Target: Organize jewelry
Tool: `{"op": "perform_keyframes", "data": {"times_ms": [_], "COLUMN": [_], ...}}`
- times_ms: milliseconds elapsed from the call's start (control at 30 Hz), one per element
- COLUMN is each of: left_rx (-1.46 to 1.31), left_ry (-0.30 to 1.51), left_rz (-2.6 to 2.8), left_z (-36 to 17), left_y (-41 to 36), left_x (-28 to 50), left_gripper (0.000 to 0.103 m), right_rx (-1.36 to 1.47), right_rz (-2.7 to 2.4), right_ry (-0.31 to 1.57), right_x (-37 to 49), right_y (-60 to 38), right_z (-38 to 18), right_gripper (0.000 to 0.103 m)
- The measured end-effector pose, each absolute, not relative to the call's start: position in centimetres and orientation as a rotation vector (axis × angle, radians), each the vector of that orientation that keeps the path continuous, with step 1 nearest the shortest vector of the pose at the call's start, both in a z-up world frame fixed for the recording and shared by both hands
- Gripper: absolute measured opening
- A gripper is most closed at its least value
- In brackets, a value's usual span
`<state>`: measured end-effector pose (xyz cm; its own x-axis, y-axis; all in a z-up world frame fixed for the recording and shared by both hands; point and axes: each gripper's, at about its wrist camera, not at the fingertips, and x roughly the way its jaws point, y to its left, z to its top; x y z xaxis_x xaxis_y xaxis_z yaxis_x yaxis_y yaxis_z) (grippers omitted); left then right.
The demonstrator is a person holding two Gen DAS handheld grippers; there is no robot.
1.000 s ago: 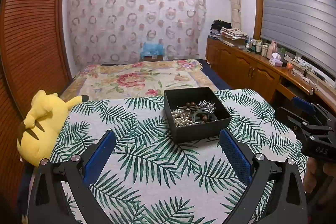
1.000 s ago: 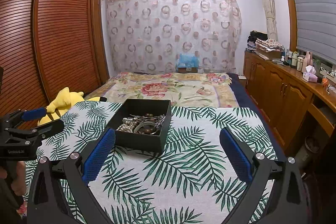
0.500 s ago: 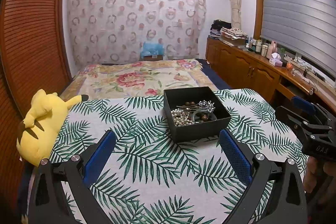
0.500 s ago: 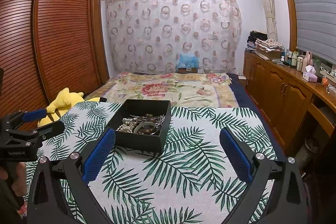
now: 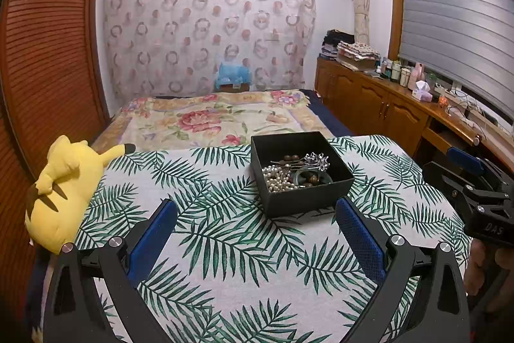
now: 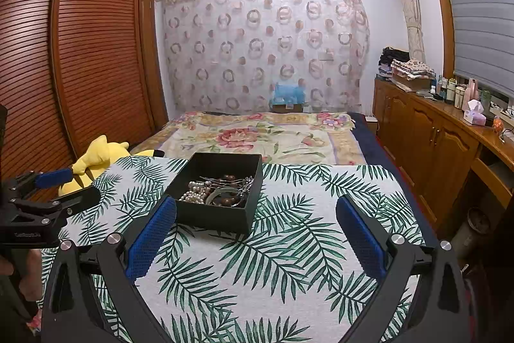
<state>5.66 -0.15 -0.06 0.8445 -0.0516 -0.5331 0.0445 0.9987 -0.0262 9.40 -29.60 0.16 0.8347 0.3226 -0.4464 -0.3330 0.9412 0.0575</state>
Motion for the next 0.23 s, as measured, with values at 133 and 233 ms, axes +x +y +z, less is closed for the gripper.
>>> {"op": "perform_keyframes", "data": {"times_ms": [133,233], "left_rx": [-0.013,-0.014], "left_ry": [0.564,0.564], "left_rz": [-0.052,-0.051], "left_z": [-0.09,-0.09], "left_y": [-0.17,-0.23], "left_x": [5.66,5.53], "left_gripper": [0.095,0.095], "right_rx": [-0.023,-0.024], "right_rz": [0.347,0.344], "right_ry": [0.467,0.465], "right_x": [9.40,9.36], "right_y": [-29.61,-29.69], "right_z": [0.17,0.14], "right_gripper": [0.100,0.100]}}
